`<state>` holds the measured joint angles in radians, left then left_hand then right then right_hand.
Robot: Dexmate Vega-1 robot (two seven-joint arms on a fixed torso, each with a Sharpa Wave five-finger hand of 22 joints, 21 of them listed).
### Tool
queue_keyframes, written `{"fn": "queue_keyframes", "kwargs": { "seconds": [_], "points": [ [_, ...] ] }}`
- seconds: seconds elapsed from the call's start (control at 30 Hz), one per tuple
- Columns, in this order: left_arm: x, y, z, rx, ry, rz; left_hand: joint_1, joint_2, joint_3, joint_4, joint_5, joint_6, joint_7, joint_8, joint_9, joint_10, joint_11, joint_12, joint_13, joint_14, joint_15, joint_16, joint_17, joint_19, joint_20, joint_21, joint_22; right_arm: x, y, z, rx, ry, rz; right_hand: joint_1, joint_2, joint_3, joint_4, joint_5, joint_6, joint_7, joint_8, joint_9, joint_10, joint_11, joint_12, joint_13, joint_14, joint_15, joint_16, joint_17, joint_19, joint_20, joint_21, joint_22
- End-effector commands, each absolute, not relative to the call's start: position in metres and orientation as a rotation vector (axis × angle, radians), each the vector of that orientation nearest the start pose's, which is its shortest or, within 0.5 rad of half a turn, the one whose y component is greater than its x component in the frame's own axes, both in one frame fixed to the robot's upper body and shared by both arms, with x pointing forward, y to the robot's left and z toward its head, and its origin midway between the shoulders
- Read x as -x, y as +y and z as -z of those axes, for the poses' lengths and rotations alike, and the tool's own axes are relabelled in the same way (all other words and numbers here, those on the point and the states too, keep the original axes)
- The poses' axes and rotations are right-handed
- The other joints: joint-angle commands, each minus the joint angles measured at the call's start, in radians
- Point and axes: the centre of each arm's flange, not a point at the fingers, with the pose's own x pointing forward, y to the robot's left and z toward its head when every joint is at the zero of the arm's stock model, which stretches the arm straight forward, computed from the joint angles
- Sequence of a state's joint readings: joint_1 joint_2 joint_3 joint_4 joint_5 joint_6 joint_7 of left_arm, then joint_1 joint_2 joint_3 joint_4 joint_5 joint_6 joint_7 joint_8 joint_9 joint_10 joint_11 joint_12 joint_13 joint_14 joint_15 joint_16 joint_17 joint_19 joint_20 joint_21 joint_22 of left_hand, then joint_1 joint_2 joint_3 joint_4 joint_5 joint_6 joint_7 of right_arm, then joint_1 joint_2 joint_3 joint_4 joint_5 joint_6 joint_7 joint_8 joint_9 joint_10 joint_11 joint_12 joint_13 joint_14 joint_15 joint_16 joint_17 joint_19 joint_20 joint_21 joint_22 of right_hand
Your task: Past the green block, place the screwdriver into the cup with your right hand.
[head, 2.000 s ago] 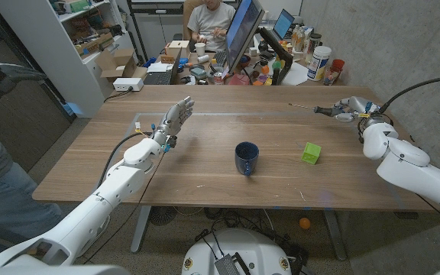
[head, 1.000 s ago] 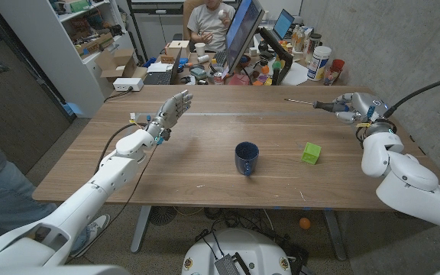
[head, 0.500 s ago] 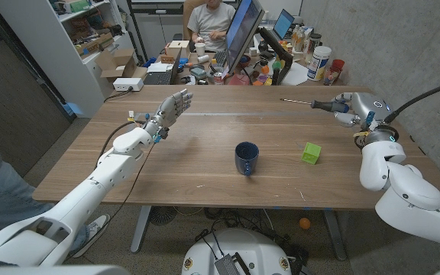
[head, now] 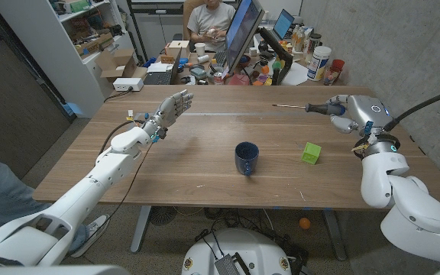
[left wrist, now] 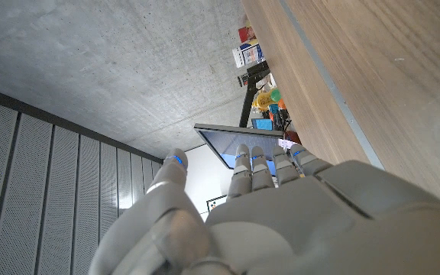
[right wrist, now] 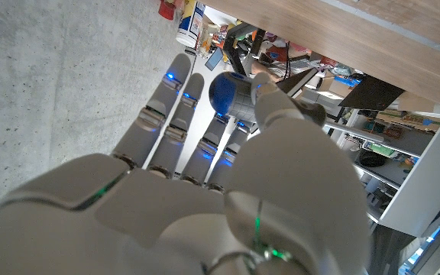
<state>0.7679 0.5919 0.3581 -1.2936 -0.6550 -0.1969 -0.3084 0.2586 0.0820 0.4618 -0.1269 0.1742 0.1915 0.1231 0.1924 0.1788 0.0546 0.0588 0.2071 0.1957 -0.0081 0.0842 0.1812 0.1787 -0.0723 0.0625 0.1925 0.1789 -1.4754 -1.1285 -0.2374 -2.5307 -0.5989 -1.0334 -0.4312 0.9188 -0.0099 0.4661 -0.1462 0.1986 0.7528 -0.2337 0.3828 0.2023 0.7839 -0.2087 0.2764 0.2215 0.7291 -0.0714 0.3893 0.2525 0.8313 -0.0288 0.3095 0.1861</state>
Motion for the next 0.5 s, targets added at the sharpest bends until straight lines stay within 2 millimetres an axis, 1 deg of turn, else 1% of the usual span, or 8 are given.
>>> {"fn": "queue_keyframes", "kwargs": {
  "seconds": [0.03,0.37,0.5],
  "points": [
    [-0.644,0.303,-0.007,-0.125,-0.568,0.424,-0.001,0.007,0.001,-0.003,-0.001,0.002,0.0,-0.002,0.006,0.005,-0.001,0.004,0.002,0.0,0.007,0.006,0.002,-0.008,0.0,0.005,0.001,-0.381,-0.282,-0.004,1.451,-0.644,0.651,-0.01,0.018,-0.002,0.004,0.007,0.101,0.015,0.005,0.003,0.009,-0.005,-0.003,0.005,0.012,-0.053,-0.006,0.001,-0.007,-0.003,-0.002,0.001],
    [-0.642,0.302,-0.009,-0.133,-0.572,0.42,0.0,0.008,0.001,-0.003,-0.001,0.002,0.0,-0.001,0.006,0.004,-0.002,0.004,0.002,0.001,0.005,0.007,0.002,-0.009,0.002,0.005,0.001,-0.376,-0.271,-0.008,1.547,-0.732,0.629,-0.017,0.01,-0.005,0.005,0.008,0.108,0.015,0.007,0.002,0.014,-0.005,-0.005,0.008,0.014,-0.056,-0.013,0.0,-0.014,-0.004,-0.004,0.001],
    [-0.641,0.302,-0.01,-0.137,-0.573,0.42,0.0,0.008,0.001,-0.003,-0.001,0.003,0.0,-0.001,0.006,0.005,-0.003,0.004,0.002,0.001,0.005,0.007,0.002,-0.009,0.001,0.005,0.001,-0.374,-0.266,-0.008,1.595,-0.766,0.63,-0.02,0.011,-0.005,0.007,0.009,0.115,0.015,0.009,0.002,0.017,-0.005,-0.005,0.008,0.017,-0.064,-0.014,0.001,-0.015,-0.008,-0.005,0.001]
  ]
}}
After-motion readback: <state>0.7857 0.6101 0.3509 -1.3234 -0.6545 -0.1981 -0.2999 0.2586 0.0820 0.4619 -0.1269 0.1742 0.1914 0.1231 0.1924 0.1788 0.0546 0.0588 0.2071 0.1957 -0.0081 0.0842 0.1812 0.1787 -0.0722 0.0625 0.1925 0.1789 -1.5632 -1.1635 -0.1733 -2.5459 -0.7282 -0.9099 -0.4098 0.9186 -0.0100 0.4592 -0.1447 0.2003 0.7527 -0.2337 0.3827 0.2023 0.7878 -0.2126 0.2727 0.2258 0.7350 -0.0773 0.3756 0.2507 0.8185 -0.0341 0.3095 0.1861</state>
